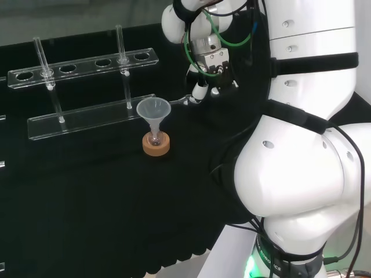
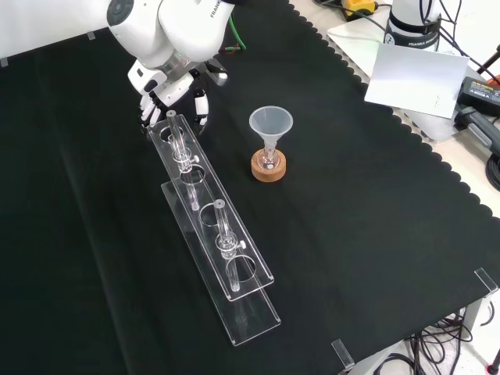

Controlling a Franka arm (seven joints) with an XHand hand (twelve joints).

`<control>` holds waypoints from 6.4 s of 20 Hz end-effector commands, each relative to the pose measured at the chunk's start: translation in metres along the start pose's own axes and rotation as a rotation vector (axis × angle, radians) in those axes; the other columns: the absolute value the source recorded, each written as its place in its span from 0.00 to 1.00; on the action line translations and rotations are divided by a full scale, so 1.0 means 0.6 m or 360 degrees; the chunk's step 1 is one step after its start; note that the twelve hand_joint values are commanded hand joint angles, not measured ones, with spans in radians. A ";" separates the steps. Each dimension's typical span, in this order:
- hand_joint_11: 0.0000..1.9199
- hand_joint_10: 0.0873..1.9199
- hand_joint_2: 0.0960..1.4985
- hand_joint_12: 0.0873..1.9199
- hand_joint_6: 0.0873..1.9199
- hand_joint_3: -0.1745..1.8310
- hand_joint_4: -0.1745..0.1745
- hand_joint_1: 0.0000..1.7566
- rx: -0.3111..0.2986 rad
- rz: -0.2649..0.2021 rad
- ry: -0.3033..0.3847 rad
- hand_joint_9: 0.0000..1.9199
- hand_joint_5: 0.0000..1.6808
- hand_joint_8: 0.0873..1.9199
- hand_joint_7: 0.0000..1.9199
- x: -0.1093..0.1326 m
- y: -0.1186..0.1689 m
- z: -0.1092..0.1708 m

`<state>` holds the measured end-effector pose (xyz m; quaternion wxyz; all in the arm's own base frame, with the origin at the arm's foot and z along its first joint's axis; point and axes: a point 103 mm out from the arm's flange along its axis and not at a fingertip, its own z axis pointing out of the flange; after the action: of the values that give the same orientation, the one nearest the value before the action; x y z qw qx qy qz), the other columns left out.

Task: Pick up the weighing funnel.

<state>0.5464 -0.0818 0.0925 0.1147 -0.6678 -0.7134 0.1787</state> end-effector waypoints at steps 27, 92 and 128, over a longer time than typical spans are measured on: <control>0.28 0.26 0.34 0.66 0.00 0.36 0.46 0.53 0.0035 -0.0040 -0.0041 0.33 0.36 0.32 0.17 0.014 0.019 0.017; 0.40 0.19 0.47 0.58 0.29 0.33 1.00 0.63 -0.0042 0.0065 -0.0092 0.48 0.75 0.33 0.28 -0.006 0.022 -0.008; 0.45 0.16 0.45 0.54 0.24 0.33 1.00 0.64 -0.0138 0.0277 -0.0303 0.53 0.78 0.33 0.30 0.001 -0.180 -0.157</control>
<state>0.5043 -0.0896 0.2046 0.0147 -0.7086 -0.6722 0.2142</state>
